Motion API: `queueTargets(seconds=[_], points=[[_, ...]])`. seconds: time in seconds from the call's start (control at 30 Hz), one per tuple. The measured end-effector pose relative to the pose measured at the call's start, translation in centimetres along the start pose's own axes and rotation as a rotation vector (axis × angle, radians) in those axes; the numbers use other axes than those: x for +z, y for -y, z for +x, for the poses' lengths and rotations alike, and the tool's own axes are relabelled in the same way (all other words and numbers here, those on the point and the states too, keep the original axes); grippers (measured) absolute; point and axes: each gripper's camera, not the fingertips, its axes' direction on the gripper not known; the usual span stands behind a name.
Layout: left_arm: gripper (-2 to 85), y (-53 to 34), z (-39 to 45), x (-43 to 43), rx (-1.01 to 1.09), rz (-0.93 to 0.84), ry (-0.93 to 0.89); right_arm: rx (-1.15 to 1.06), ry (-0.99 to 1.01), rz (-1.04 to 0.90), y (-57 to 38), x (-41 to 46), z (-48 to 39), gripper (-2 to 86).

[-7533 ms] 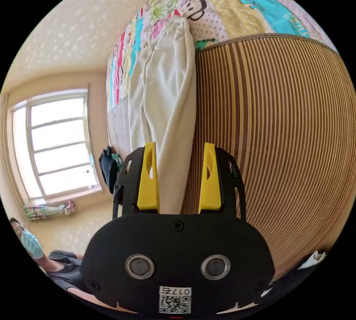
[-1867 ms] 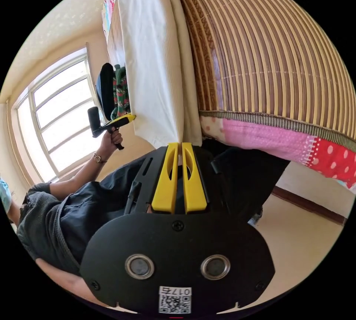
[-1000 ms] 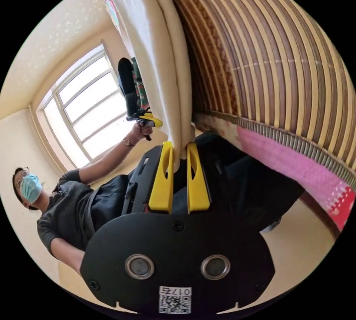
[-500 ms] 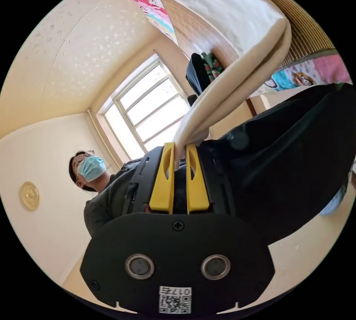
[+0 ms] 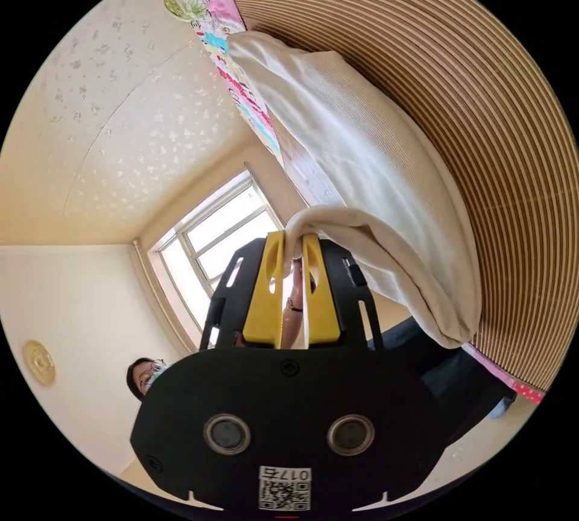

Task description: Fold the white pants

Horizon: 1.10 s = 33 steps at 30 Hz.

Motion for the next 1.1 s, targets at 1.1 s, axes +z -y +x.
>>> queueTargets(seconds=[1.1], points=[[14.4,28.5,10.2,12.5,0.357,-0.019,0.456,-0.47,-0.415,-0.037,25.3,12.4,-8.3,15.1]])
